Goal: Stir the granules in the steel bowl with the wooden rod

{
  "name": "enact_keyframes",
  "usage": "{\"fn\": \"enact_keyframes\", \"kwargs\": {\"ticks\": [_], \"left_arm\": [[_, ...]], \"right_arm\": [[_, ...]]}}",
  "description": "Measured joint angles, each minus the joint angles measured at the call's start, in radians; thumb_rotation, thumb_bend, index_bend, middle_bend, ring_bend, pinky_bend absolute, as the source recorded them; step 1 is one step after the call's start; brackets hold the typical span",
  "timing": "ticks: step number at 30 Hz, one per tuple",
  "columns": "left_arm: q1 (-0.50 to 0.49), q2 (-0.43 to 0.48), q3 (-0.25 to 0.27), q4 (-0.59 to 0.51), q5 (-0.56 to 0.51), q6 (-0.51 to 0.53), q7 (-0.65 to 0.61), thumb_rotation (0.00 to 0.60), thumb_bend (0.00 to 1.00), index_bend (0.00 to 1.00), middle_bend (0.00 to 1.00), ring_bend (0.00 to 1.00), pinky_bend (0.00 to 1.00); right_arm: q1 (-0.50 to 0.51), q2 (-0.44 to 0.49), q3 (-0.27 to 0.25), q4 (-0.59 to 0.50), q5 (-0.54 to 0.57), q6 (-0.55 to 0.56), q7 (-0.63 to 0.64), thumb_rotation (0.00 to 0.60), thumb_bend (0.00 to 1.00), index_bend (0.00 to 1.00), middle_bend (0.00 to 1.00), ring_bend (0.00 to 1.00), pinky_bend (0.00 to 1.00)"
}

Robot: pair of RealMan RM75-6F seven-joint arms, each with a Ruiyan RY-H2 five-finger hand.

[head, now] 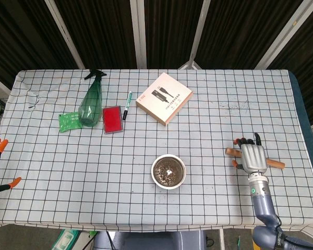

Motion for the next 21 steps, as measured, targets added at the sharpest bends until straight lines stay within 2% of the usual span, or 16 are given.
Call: {"fn": "enact_keyframes", "kwargs": {"ticks": [14, 21], "left_arm": [[0.000, 0.000, -0.002, -0.001, -0.003, 0.001, 0.002, 0.600, 0.02, 0.00, 0.00, 0.00, 0.00], [-0.001, 0.000, -0.002, -0.001, -0.005, -0.001, 0.001, 0.600, 0.02, 0.00, 0.00, 0.00, 0.00]], "right_arm": [[0.026, -0.048, -0.005, 0.100, 0.032, -0.030, 0.016, 0.600, 0.25, 0.43, 0.39, 0.34, 0.00], [0.044, -0.072, -0.007, 0.156, 0.039, -0.046, 0.021, 0.600, 0.31, 0.44, 0.40, 0.35, 0.00]]}}
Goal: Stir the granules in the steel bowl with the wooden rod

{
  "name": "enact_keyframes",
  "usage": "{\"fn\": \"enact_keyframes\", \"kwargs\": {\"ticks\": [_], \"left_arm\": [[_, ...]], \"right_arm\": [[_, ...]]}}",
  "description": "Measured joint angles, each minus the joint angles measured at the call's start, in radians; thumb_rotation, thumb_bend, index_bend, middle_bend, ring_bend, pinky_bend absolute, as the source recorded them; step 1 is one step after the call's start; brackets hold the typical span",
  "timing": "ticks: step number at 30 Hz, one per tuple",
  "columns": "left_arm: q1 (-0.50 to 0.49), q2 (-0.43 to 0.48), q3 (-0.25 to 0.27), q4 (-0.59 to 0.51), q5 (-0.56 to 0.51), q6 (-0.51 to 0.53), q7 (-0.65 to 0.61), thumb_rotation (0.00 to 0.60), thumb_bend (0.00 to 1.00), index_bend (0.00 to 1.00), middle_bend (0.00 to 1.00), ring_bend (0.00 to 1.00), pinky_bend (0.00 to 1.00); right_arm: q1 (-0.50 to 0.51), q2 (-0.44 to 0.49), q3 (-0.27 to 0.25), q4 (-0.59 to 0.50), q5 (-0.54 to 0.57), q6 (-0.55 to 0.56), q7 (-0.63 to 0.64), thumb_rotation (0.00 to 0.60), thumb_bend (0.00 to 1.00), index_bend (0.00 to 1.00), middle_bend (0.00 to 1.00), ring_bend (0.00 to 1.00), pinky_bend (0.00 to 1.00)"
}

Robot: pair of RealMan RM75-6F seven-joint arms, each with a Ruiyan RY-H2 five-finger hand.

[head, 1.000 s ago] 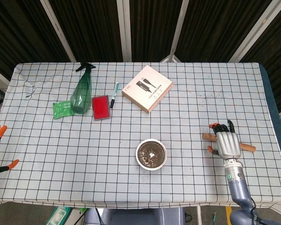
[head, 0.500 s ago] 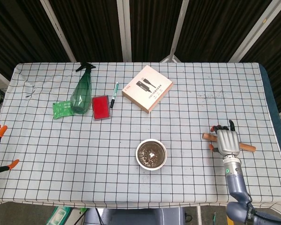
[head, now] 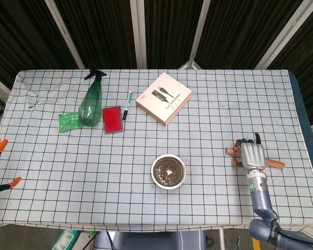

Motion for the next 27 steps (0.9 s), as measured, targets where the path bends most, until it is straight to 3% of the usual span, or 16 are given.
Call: {"fn": "enact_keyframes", "kwargs": {"ticks": [13, 25, 27], "left_arm": [[-0.001, 0.001, -0.001, 0.000, 0.000, -0.001, -0.003, 0.600, 0.02, 0.00, 0.00, 0.00, 0.00], [-0.001, 0.002, 0.000, -0.002, -0.002, -0.002, -0.002, 0.600, 0.02, 0.00, 0.00, 0.00, 0.00], [-0.001, 0.002, 0.000, -0.002, -0.003, -0.002, -0.002, 0.600, 0.02, 0.00, 0.00, 0.00, 0.00]], "right_arm": [[0.014, -0.016, -0.011, 0.035, 0.017, -0.020, -0.005, 0.600, 0.46, 0.54, 0.46, 0.42, 0.00], [0.013, -0.013, -0.032, 0.035, 0.019, -0.027, -0.022, 0.600, 0.46, 0.55, 0.47, 0.42, 0.00], [0.014, -0.011, -0.033, 0.034, 0.020, -0.027, -0.024, 0.600, 0.47, 0.57, 0.49, 0.48, 0.00]]}}
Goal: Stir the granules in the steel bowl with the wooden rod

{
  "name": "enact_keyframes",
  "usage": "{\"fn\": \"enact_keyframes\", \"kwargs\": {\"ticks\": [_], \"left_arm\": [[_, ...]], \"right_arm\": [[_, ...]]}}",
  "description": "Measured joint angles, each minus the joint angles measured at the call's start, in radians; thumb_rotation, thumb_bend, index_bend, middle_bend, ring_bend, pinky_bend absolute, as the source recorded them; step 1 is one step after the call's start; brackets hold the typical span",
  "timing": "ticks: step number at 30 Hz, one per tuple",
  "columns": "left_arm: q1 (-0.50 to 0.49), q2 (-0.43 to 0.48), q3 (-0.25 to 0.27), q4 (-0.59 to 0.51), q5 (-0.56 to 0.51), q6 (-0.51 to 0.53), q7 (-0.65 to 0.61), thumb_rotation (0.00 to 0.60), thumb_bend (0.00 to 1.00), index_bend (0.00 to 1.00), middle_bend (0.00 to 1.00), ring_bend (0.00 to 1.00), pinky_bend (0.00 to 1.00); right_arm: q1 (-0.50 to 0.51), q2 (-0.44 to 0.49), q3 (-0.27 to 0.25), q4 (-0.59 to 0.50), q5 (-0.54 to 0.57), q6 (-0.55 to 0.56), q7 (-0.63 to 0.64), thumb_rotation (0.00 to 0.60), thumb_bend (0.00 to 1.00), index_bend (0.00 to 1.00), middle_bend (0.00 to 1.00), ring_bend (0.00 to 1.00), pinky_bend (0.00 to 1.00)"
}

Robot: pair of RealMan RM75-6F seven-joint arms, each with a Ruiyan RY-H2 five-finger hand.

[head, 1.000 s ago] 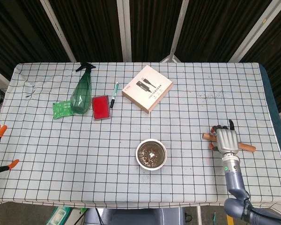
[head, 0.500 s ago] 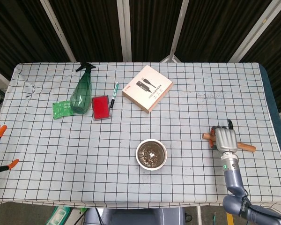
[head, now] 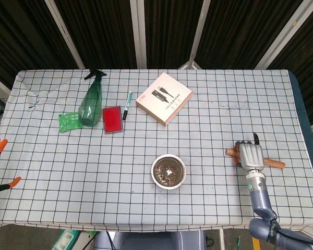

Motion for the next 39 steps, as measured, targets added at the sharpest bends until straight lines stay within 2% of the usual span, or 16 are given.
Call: {"fn": "enact_keyframes", "kwargs": {"ticks": [3, 6, 14, 22, 31, 35, 39], "left_arm": [[0.000, 0.000, 0.000, 0.000, 0.000, 0.000, 0.000, 0.600, 0.02, 0.00, 0.00, 0.00, 0.00], [0.000, 0.000, 0.000, 0.000, 0.000, 0.000, 0.000, 0.600, 0.02, 0.00, 0.00, 0.00, 0.00], [-0.001, 0.001, 0.001, -0.001, 0.000, -0.002, -0.001, 0.600, 0.02, 0.00, 0.00, 0.00, 0.00], [0.000, 0.001, 0.003, -0.002, 0.004, 0.000, 0.000, 0.600, 0.02, 0.00, 0.00, 0.00, 0.00], [0.001, -0.001, 0.004, 0.000, 0.008, 0.004, 0.001, 0.600, 0.02, 0.00, 0.00, 0.00, 0.00], [0.002, -0.002, 0.003, 0.000, 0.009, 0.008, -0.001, 0.600, 0.02, 0.00, 0.00, 0.00, 0.00], [0.002, -0.003, 0.004, 0.001, 0.011, 0.009, -0.001, 0.600, 0.02, 0.00, 0.00, 0.00, 0.00]], "right_arm": [[0.000, -0.001, -0.002, 0.003, -0.006, 0.004, 0.002, 0.600, 0.50, 0.63, 0.54, 0.60, 0.00], [-0.001, -0.001, -0.005, 0.004, -0.022, 0.010, 0.015, 0.600, 0.51, 0.66, 0.56, 0.65, 0.01], [-0.006, 0.027, -0.009, -0.021, -0.081, 0.035, 0.078, 0.600, 0.52, 0.67, 0.57, 0.66, 0.02], [-0.023, 0.115, -0.006, -0.126, -0.133, 0.074, 0.122, 0.600, 0.52, 0.67, 0.57, 0.66, 0.02], [-0.056, 0.213, -0.051, -0.235, -0.242, 0.118, 0.162, 0.600, 0.52, 0.67, 0.57, 0.66, 0.02], [-0.071, 0.226, -0.049, -0.272, -0.277, 0.160, 0.232, 0.600, 0.52, 0.67, 0.57, 0.66, 0.02], [-0.083, 0.228, -0.027, -0.305, -0.333, 0.232, 0.362, 0.600, 0.52, 0.67, 0.57, 0.66, 0.02]]}}
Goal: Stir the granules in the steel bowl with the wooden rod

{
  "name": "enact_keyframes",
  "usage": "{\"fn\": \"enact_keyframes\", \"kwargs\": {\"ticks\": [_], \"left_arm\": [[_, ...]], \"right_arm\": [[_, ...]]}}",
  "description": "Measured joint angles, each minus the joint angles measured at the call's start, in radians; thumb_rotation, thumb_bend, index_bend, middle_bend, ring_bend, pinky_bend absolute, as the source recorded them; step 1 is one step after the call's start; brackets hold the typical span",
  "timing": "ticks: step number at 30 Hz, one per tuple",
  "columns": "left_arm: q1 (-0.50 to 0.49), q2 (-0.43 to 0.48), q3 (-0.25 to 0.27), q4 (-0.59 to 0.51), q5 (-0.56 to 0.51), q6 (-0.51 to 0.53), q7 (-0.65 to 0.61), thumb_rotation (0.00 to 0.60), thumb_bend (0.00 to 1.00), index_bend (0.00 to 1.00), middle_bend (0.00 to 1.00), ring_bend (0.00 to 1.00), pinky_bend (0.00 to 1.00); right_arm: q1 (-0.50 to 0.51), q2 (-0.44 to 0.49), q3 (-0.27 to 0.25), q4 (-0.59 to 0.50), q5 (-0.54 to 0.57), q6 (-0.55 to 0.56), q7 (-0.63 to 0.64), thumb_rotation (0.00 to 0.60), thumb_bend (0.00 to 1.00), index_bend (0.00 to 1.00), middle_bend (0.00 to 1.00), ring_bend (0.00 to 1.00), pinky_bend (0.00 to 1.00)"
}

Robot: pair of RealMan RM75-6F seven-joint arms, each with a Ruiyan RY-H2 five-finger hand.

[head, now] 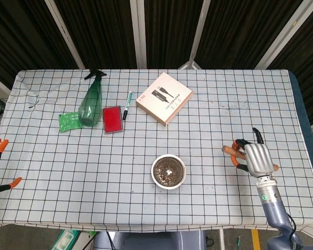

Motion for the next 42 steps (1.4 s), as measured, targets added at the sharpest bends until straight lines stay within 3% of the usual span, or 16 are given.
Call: {"fn": "enact_keyframes", "kwargs": {"ticks": [8, 12, 15, 28, 42], "left_arm": [[-0.001, -0.001, 0.000, -0.001, -0.003, -0.004, 0.002, 0.600, 0.02, 0.00, 0.00, 0.00, 0.00], [-0.001, -0.002, 0.000, -0.002, -0.004, -0.005, 0.002, 0.600, 0.02, 0.00, 0.00, 0.00, 0.00], [-0.001, -0.001, 0.000, -0.002, -0.005, -0.006, 0.000, 0.600, 0.02, 0.00, 0.00, 0.00, 0.00], [-0.002, 0.001, 0.000, -0.004, -0.007, -0.011, -0.005, 0.600, 0.02, 0.00, 0.00, 0.00, 0.00], [-0.003, 0.001, -0.003, -0.006, -0.016, -0.015, -0.009, 0.600, 0.02, 0.00, 0.00, 0.00, 0.00]], "right_arm": [[-0.014, -0.033, 0.075, -0.069, -0.079, 0.141, 0.356, 0.600, 0.52, 0.67, 0.57, 0.66, 0.02], [-0.015, -0.088, 0.111, -0.121, -0.132, 0.226, 0.538, 0.600, 0.52, 0.67, 0.57, 0.66, 0.02], [-0.013, -0.151, 0.118, -0.155, -0.179, 0.280, 0.597, 0.600, 0.52, 0.67, 0.57, 0.66, 0.04], [0.018, -0.375, 0.086, -0.212, -0.241, 0.319, 0.653, 0.600, 0.52, 0.67, 0.57, 0.66, 0.04], [0.044, -0.501, 0.083, -0.070, -0.222, 0.295, 0.664, 0.600, 0.52, 0.67, 0.57, 0.66, 0.04]]}}
